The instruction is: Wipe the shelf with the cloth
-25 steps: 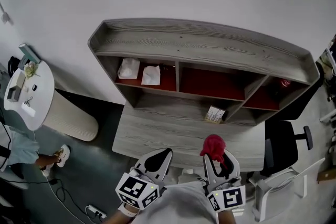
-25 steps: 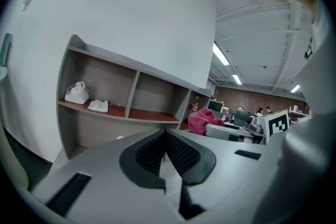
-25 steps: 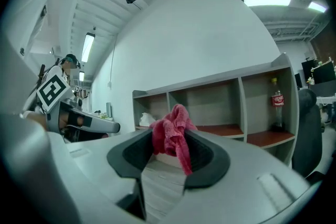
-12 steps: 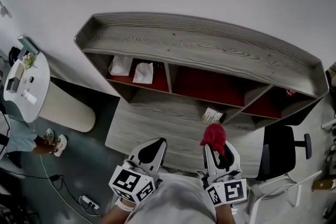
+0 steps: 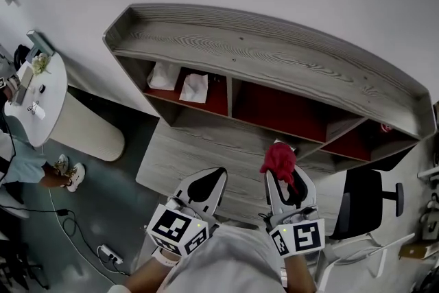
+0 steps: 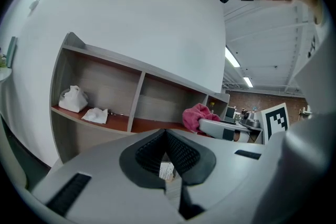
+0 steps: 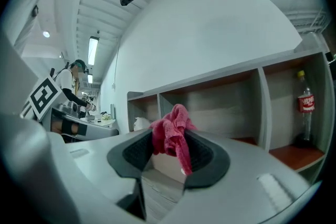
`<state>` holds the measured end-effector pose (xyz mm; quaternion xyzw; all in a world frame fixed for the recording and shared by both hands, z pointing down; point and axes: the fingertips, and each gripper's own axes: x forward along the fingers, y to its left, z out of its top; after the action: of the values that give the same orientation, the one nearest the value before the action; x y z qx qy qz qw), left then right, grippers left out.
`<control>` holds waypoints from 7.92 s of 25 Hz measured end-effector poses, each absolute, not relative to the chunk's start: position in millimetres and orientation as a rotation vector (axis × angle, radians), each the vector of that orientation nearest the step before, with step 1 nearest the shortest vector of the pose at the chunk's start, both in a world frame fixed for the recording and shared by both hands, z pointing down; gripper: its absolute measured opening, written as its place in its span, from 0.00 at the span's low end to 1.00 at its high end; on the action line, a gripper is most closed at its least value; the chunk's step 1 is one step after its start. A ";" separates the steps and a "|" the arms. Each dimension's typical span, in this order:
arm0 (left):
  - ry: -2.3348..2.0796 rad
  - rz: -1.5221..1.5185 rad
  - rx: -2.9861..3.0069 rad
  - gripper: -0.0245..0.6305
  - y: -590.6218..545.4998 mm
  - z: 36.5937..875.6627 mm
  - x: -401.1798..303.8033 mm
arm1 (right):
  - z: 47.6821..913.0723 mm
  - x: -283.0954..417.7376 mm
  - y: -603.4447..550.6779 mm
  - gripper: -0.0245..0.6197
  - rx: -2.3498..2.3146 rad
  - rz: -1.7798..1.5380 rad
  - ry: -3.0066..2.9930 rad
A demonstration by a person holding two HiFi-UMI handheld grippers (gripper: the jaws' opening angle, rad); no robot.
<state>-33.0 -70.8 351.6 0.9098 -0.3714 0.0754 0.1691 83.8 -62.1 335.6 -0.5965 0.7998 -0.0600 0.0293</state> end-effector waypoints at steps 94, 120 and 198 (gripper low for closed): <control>-1.001 0.182 2.580 0.05 -130.2 363.4 3.4 | 348.8 286.7 -216.7 0.31 -2.475 -0.146 1.353; -1.045 0.152 2.560 0.05 -113.1 359.1 -13.3 | 418.4 281.0 -221.4 0.31 -2.783 -0.748 1.430; -1.104 0.195 2.546 0.05 -125.1 361.7 -40.5 | 315.3 36.4 -257.0 0.30 -1.472 0.026 2.740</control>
<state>-40.5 -125.1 361.7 0.9004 -0.3905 0.0691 0.1790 36.4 -257.0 315.3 -0.4731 0.8808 0.0082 0.0155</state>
